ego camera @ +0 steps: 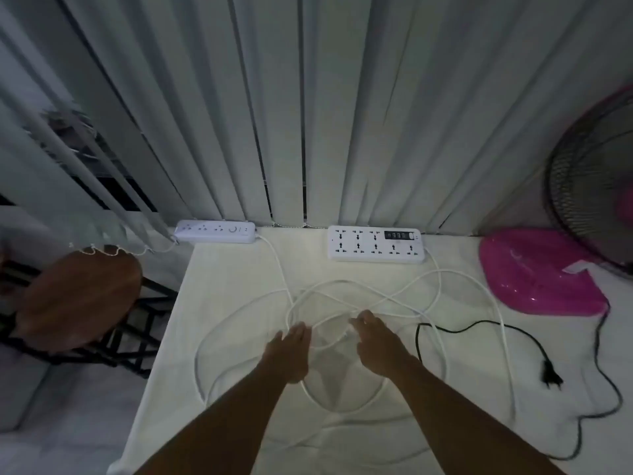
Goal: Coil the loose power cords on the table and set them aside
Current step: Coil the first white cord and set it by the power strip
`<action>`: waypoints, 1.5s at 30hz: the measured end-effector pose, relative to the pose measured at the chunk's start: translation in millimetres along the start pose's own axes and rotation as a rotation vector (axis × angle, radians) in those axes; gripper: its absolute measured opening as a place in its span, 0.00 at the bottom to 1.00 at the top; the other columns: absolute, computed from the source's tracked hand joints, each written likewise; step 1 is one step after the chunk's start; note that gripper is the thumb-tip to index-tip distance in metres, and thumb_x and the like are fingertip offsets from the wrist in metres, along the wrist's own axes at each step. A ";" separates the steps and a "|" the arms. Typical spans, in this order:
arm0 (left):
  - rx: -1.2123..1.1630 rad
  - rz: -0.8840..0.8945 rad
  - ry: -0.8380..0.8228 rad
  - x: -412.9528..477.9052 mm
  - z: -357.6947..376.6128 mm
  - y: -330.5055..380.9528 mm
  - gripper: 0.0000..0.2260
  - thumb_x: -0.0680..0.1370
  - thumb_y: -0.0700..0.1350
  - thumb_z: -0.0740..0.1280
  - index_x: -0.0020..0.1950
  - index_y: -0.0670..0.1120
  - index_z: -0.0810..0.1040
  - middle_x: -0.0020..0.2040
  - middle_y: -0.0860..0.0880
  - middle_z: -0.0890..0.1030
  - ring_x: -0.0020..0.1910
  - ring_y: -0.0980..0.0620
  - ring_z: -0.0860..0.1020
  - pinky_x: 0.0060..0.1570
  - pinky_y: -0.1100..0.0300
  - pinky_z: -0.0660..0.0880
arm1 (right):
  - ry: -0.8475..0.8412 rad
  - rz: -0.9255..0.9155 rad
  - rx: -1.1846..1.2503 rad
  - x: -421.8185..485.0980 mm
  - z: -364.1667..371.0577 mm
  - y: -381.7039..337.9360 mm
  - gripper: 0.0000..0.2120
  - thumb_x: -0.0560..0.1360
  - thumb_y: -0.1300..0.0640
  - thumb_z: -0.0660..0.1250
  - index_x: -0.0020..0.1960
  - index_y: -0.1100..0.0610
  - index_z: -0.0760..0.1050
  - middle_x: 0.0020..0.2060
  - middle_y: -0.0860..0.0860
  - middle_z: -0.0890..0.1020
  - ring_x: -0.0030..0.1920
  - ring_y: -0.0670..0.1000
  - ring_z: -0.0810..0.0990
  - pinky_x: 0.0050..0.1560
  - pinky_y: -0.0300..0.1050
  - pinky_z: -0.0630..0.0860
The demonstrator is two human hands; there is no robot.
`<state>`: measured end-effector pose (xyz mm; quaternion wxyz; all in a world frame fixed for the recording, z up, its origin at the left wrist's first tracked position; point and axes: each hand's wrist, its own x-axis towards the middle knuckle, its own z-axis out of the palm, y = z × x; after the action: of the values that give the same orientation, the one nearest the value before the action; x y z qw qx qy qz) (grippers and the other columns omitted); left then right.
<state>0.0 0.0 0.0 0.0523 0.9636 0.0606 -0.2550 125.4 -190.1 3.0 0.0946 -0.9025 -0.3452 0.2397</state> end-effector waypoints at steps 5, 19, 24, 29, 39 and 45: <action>-0.022 -0.060 -0.007 2.7 20.0 10.3 0.33 0.80 0.43 0.55 0.80 0.39 0.40 0.82 0.40 0.42 0.81 0.43 0.43 0.77 0.47 0.49 | 0.088 0.026 -0.138 -1.4 19.5 -0.8 0.13 0.78 0.55 0.64 0.62 0.52 0.74 0.59 0.52 0.73 0.60 0.56 0.74 0.54 0.50 0.75; -0.509 0.235 0.649 -5.7 -38.4 21.0 0.12 0.78 0.37 0.58 0.45 0.41 0.81 0.40 0.43 0.83 0.42 0.43 0.82 0.52 0.46 0.79 | 0.051 0.303 1.466 -28.7 -42.6 34.5 0.24 0.70 0.71 0.75 0.63 0.57 0.76 0.50 0.58 0.85 0.48 0.53 0.84 0.46 0.39 0.81; -1.117 -0.042 0.562 -4.3 -111.2 38.7 0.12 0.85 0.41 0.57 0.47 0.46 0.77 0.31 0.51 0.72 0.27 0.57 0.67 0.30 0.63 0.66 | 0.058 0.265 1.257 -40.3 -55.9 56.4 0.22 0.73 0.76 0.70 0.65 0.68 0.75 0.51 0.65 0.84 0.42 0.48 0.85 0.47 0.38 0.81; -1.788 -0.205 0.438 -7.3 -184.4 54.7 0.10 0.83 0.44 0.55 0.49 0.44 0.74 0.24 0.54 0.61 0.23 0.56 0.56 0.24 0.64 0.52 | 0.146 0.086 0.824 -36.9 -64.2 34.3 0.25 0.73 0.65 0.73 0.69 0.54 0.76 0.61 0.51 0.80 0.61 0.50 0.77 0.62 0.43 0.74; -2.099 0.156 0.086 -59.3 -256.8 37.5 0.14 0.84 0.51 0.56 0.52 0.47 0.80 0.24 0.55 0.56 0.23 0.56 0.51 0.20 0.65 0.51 | 0.323 -0.264 0.288 -4.5 -60.1 -13.4 0.32 0.76 0.54 0.69 0.77 0.44 0.65 0.75 0.50 0.70 0.77 0.57 0.61 0.76 0.54 0.58; -2.051 0.216 0.074 -68.2 -267.5 1.9 0.14 0.83 0.54 0.58 0.50 0.48 0.80 0.23 0.55 0.58 0.20 0.58 0.55 0.18 0.65 0.55 | 0.287 0.012 0.251 0.5 -67.8 29.8 0.12 0.79 0.47 0.67 0.46 0.55 0.82 0.39 0.54 0.87 0.47 0.58 0.84 0.52 0.49 0.75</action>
<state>71.2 27.2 265.3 0.8698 0.4632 0.1639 -0.0448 176.7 -212.3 51.6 0.2530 -0.9107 -0.2901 0.1500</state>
